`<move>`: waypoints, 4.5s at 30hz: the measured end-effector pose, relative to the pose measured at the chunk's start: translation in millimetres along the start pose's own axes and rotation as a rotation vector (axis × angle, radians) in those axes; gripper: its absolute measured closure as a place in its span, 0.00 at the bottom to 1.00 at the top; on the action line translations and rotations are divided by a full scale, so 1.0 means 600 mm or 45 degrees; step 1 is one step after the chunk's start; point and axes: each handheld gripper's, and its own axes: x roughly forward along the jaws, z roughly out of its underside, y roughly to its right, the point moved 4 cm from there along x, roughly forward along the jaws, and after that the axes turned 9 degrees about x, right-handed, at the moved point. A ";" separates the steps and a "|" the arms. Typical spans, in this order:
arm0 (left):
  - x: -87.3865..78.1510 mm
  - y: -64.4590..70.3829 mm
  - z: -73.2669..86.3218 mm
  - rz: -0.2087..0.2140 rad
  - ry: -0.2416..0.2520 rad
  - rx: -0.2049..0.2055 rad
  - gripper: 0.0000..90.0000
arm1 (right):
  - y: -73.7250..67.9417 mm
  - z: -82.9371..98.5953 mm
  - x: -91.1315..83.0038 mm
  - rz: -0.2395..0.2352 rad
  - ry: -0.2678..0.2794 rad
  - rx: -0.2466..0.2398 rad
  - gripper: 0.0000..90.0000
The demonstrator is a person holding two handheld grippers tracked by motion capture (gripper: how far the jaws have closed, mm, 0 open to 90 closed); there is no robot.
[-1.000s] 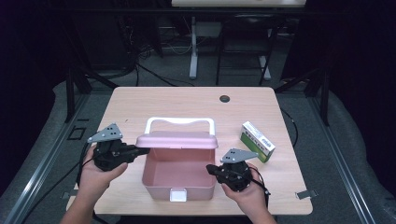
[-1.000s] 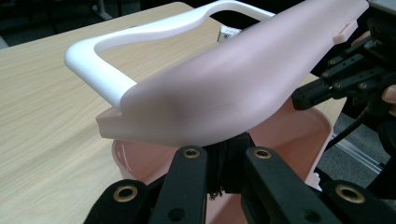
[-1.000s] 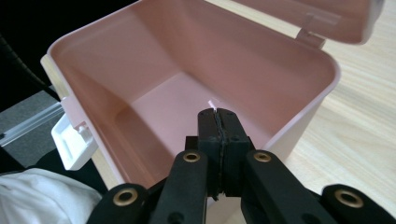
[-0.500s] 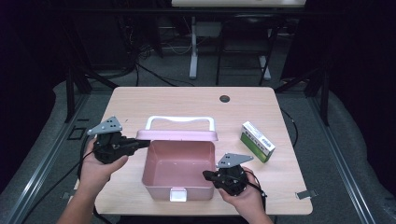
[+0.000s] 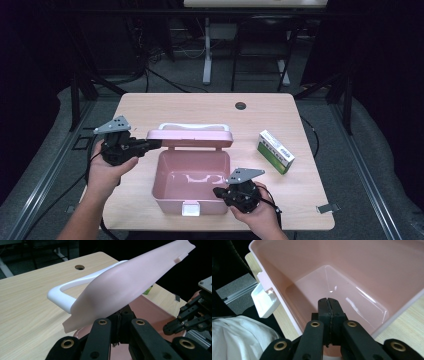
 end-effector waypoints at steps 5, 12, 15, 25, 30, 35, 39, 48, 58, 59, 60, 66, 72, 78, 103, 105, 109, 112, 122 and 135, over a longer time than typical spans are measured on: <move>0.001 -0.003 -0.006 -0.012 -0.003 0.004 0.99 | -0.002 0.001 0.004 0.001 -0.004 0.005 1.00; 0.003 -0.007 -0.018 -0.027 -0.006 0.021 0.99 | -0.002 0.001 0.005 0.004 -0.004 0.011 1.00; 0.005 -0.011 -0.021 -0.034 -0.005 0.020 0.99 | -0.002 0.001 0.005 0.001 -0.003 0.012 1.00; 0.013 -0.018 -0.025 -0.039 -0.018 0.007 0.99 | -0.001 0.001 0.009 -0.002 0.011 0.026 1.00; 0.017 -0.023 -0.026 -0.046 -0.020 -0.005 0.99 | -0.001 0.001 0.011 -0.001 0.015 0.029 1.00; 0.019 -0.028 -0.025 -0.055 -0.027 -0.009 0.99 | -0.001 0.001 0.014 -0.004 0.016 0.037 1.00; 0.023 -0.031 -0.026 -0.059 -0.031 -0.015 0.99 | -0.001 0.001 0.018 -0.003 0.017 0.037 1.00; 0.028 -0.034 -0.026 -0.054 -0.044 -0.019 0.99 | -0.001 0.001 0.021 0.003 0.023 0.037 1.00; 0.033 -0.039 -0.026 -0.067 -0.044 -0.022 0.99 | -0.001 0.001 0.021 0.001 0.019 0.033 1.00; 0.033 -0.040 -0.025 -0.067 -0.045 -0.022 0.99 | -0.001 0.001 0.021 0.001 0.019 0.033 1.00; 0.034 -0.040 -0.025 -0.067 -0.046 -0.022 0.99 | -0.001 0.001 0.021 0.001 0.019 0.033 1.00; 0.035 -0.044 -0.026 -0.090 -0.052 -0.029 0.99 | -0.001 0.001 0.021 0.001 0.022 0.033 1.00; 0.041 -0.048 -0.024 -0.093 -0.055 -0.033 0.99 | -0.001 0.001 0.021 -0.002 0.025 0.034 1.00; 0.047 -0.055 -0.020 -0.107 -0.052 -0.044 0.99 | 0.000 0.001 0.021 -0.004 0.027 0.032 1.00; 0.068 -0.078 -0.007 -0.151 -0.069 -0.099 0.98 | 0.000 0.002 0.022 -0.006 0.034 0.031 1.00; 0.070 -0.078 0.000 -0.148 -0.076 -0.103 0.98 | 0.000 0.002 0.021 -0.006 0.034 0.032 1.00; 0.073 -0.079 0.012 -0.141 -0.082 -0.113 0.96 | 0.000 0.002 0.022 -0.006 0.035 0.030 1.00; 0.073 -0.081 0.017 -0.139 -0.083 -0.126 0.95 | 0.000 0.002 0.022 -0.005 0.035 0.028 1.00; 0.082 -0.068 0.065 -0.125 -0.126 -0.097 0.87 | 0.000 0.002 0.021 -0.006 0.032 0.016 1.00; 0.086 -0.067 0.101 -0.121 -0.137 -0.123 0.87 | 0.000 0.003 0.022 0.001 0.037 0.018 1.00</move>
